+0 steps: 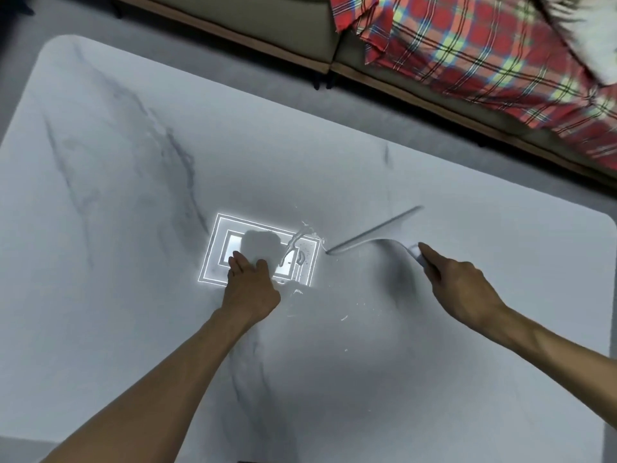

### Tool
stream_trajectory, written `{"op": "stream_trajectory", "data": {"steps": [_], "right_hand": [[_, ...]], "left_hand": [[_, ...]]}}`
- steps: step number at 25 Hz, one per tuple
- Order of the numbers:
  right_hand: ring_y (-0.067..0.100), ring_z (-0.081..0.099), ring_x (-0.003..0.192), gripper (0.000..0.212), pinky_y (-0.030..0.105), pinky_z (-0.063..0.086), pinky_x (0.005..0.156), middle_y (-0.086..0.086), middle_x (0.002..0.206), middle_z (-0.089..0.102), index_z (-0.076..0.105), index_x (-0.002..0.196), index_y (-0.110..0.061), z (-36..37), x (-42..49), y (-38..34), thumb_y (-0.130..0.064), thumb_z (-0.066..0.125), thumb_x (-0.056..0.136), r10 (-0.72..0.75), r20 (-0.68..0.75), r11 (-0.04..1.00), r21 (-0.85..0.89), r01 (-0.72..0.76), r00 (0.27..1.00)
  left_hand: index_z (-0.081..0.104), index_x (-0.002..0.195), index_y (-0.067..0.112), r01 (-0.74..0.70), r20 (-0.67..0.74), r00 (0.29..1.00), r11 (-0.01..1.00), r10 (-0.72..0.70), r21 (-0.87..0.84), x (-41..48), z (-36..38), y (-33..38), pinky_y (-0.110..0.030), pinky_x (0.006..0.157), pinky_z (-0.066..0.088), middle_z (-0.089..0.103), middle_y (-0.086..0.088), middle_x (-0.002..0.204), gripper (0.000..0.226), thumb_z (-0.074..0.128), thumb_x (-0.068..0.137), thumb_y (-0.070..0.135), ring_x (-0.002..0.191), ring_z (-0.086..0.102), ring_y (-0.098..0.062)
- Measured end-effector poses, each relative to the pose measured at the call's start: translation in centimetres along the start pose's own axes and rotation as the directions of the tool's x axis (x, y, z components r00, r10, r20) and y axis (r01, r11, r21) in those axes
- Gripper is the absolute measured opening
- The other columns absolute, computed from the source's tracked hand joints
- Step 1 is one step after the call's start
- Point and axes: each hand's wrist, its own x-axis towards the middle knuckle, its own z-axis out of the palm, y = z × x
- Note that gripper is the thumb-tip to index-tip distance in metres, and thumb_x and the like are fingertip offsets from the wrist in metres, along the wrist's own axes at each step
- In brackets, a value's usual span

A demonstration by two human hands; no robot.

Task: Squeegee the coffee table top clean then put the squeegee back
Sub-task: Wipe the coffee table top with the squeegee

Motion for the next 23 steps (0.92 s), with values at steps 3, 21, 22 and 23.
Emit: {"op": "stream_trajectory", "data": {"steps": [3,21,22,23], "right_hand": [[0.041,0.062,0.089,0.037,0.042,0.052,0.079,0.013,0.097,0.070,0.048,0.134,-0.032,-2.0,1.1,-0.6,-0.042,0.032,0.102,-0.017,-0.131,0.998,0.056,0.024,0.991],[0.033,0.056,0.065,0.040,0.035,0.043,0.057,0.011,0.076,0.063,0.034,0.140,-0.027,3.5,-1.7,1.8,-0.037,0.025,0.102,0.058,-0.025,0.993,0.105,-0.055,0.998],[0.034,0.057,0.066,0.038,0.035,0.044,0.057,0.010,0.075,0.064,0.040,0.135,-0.025,2.9,-2.5,2.0,-0.038,0.026,0.102,0.069,0.000,0.993,0.099,-0.069,0.998],[0.038,0.060,0.073,0.037,0.037,0.046,0.062,0.013,0.080,0.066,0.044,0.132,-0.022,2.1,-2.6,1.9,-0.037,0.027,0.102,0.071,-0.001,0.993,0.095,-0.071,0.997]], "left_hand": [[0.025,0.142,0.001,0.009,0.008,1.000,1.000,-0.009,0.010,0.1,-0.2,0.2,-0.047,0.122,0.013,-0.011,-0.038,0.154,0.054,0.037,0.091,0.011,0.147,-0.006,-0.048],[0.033,0.132,-0.002,-0.014,-0.051,0.999,0.998,0.017,0.067,0.7,0.8,-0.3,-0.049,0.120,0.015,-0.002,-0.048,0.148,0.048,0.033,0.085,0.001,0.144,-0.002,-0.055],[0.032,0.133,-0.003,-0.016,-0.051,0.999,0.997,0.019,0.071,0.6,0.7,-0.3,-0.049,0.120,0.015,-0.002,-0.048,0.148,0.049,0.033,0.084,0.000,0.144,-0.002,-0.055],[0.032,0.134,-0.003,-0.018,-0.045,0.999,0.997,0.021,0.076,0.5,0.7,-0.4,-0.049,0.120,0.016,-0.002,-0.048,0.148,0.050,0.033,0.084,0.000,0.144,-0.002,-0.054]]}}
